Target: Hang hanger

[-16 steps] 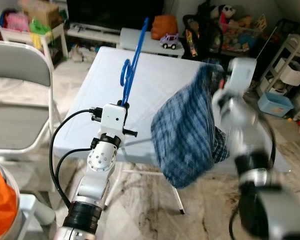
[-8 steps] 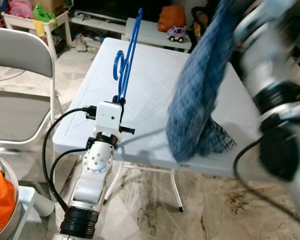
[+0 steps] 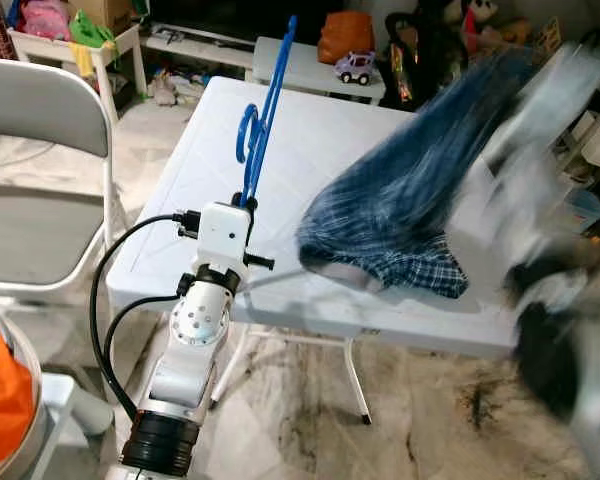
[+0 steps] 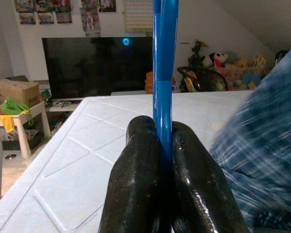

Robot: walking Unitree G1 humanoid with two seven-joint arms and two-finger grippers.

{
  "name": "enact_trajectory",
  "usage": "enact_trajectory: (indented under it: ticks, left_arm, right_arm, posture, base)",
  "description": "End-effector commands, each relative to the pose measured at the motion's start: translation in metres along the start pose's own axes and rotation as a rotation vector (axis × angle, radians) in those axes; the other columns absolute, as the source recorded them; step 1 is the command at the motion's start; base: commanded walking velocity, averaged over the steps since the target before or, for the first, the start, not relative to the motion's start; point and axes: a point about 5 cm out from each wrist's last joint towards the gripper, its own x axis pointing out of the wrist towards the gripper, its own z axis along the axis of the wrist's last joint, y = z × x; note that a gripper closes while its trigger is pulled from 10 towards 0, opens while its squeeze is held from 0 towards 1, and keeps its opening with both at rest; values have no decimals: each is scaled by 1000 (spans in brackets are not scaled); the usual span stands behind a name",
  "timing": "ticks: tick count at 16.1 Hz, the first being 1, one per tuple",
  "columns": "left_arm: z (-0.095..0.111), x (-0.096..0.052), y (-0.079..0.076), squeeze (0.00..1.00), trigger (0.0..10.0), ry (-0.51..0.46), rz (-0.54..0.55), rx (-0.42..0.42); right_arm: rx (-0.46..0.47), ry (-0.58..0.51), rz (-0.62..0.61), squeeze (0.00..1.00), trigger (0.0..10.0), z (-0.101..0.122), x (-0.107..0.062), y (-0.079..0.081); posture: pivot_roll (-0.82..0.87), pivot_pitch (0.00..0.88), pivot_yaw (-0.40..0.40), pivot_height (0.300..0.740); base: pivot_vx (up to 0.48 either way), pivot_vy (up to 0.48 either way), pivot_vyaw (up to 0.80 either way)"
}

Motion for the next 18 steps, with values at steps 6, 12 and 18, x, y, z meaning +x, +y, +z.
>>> enact_trajectory:
  ticks: [6,12,18]
  left_arm:
    - [-34,-6,-8,0,10000,177,-58,-2]
    - [-35,-3,-9,0,10000,177,-61,-6]
    - [-36,-3,-7,0,10000,179,-66,0]
  right_arm:
    - [-145,221,358,1000,10000,-56,-35,18]
    - [-146,235,465,1000,10000,-48,-59,-2]
    - [-268,316,532,1000,10000,-45,-74,-11]
  posture:
    - [273,61,-143,740]
    - [274,52,-141,740]
    - [275,57,-134,740]
  base:
    - [0,0,0]
    - [0,0,0]
    - [0,0,0]
